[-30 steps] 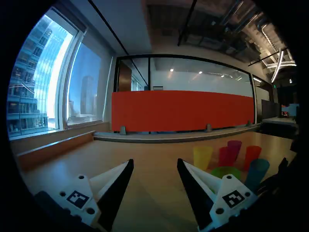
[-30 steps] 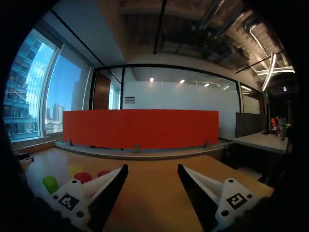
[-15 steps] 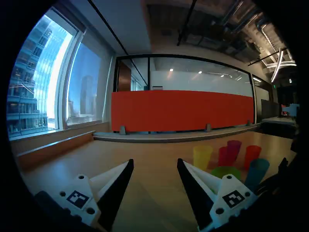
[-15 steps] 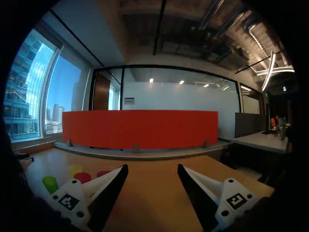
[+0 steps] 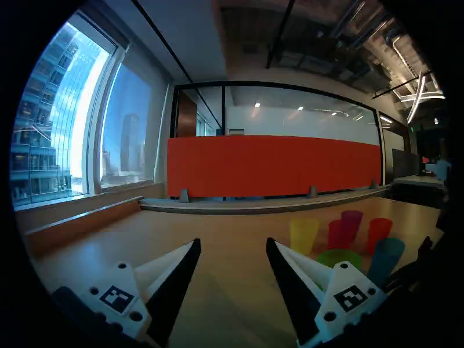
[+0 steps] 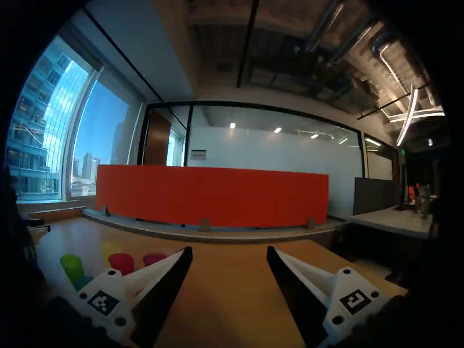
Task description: Pour water
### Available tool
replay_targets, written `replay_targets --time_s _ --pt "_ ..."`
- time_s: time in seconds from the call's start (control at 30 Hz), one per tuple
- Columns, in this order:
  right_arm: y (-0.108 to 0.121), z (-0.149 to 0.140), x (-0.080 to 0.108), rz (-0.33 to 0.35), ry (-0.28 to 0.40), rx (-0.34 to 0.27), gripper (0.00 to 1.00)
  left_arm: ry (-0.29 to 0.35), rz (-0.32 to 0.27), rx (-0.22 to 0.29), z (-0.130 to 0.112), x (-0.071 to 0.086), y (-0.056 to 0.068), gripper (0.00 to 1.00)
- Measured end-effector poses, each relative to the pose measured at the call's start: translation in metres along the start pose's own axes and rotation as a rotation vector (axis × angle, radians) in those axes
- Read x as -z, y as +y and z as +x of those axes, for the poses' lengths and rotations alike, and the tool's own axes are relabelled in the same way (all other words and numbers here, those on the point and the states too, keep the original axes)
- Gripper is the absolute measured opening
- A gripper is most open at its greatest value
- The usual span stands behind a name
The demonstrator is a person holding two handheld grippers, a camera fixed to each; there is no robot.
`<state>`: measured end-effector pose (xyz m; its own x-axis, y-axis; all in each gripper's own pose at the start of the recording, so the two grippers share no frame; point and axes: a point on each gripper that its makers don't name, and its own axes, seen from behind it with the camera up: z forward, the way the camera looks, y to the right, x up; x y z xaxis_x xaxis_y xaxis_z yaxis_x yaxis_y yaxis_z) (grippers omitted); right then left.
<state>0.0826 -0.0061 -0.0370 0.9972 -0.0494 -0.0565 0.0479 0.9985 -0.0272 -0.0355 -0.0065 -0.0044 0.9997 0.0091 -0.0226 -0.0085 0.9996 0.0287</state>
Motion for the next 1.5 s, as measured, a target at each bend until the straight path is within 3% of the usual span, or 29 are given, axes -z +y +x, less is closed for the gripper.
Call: replay_targets --time_s 0.4,0.93,1.5 --pt "-0.005 -0.020 -0.003 0.028 0.009 0.000 0.99 0.000 0.000 0.000 0.000 0.000 0.001 0.83" --pt "-0.003 -0.049 -0.023 0.028 0.000 -0.064 0.99 0.000 0.000 0.000 0.000 0.000 0.001 0.83" --pt "-0.001 -0.076 -0.030 0.032 -0.043 -0.073 0.99 0.000 0.000 0.000 0.000 0.000 0.000 0.83"
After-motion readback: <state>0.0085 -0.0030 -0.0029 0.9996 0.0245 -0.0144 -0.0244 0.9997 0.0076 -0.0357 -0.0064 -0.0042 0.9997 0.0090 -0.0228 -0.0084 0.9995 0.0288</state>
